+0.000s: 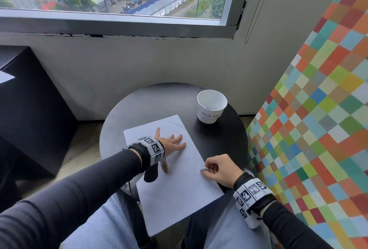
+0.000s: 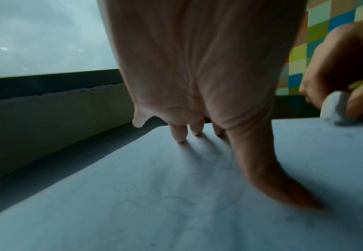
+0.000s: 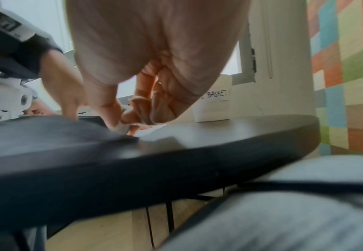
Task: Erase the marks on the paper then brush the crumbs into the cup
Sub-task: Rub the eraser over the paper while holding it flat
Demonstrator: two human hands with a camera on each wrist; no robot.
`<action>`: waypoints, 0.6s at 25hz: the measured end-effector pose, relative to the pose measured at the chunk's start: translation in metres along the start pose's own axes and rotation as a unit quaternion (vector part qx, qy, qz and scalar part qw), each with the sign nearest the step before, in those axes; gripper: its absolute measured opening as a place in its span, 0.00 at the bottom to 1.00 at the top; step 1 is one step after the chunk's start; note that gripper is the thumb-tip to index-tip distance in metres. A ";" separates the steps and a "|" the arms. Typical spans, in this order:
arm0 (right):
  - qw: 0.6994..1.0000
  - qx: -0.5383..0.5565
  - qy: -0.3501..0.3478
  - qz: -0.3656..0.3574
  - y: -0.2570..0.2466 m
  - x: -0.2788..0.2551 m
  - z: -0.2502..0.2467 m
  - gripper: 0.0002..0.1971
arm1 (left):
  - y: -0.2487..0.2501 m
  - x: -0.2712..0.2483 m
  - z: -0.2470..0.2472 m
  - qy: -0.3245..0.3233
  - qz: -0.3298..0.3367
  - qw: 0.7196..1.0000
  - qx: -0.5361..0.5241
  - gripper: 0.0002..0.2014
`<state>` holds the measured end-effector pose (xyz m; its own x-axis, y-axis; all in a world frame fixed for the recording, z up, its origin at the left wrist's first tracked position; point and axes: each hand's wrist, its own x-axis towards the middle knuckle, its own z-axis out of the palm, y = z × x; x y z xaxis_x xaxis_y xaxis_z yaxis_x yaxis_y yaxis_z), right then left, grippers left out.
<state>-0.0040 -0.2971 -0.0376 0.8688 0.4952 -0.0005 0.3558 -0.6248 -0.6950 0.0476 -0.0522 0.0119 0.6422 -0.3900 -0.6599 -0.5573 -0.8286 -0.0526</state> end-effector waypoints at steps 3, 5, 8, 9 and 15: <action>0.998 0.019 -0.061 -0.023 -0.011 -0.001 0.005 0.10 | 0.017 -0.002 0.010 0.033 0.000 0.998 -0.046 0.58; 0.996 0.023 -0.081 -0.036 -0.016 -0.002 0.007 0.10 | 0.027 -0.002 0.018 0.059 -0.002 0.996 -0.062 0.60; 0.999 0.027 -0.035 -0.028 -0.016 0.003 0.008 0.09 | 0.029 -0.002 0.026 0.078 -0.003 0.994 -0.075 0.62; 0.999 0.026 -0.007 -0.022 -0.015 0.006 0.008 0.09 | 0.029 -0.002 0.028 0.080 -0.002 0.994 -0.080 0.63; 0.996 0.037 -0.035 -0.075 -0.024 0.005 0.020 0.07 | 0.034 -0.002 0.028 0.079 -0.013 0.994 -0.079 0.65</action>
<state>-0.0146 -0.2679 -0.0352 0.7808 0.6220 0.0590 0.4511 -0.4960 -0.7419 0.0127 -0.0688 -0.0093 0.7368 -0.4162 -0.5329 -0.4585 -0.8868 0.0587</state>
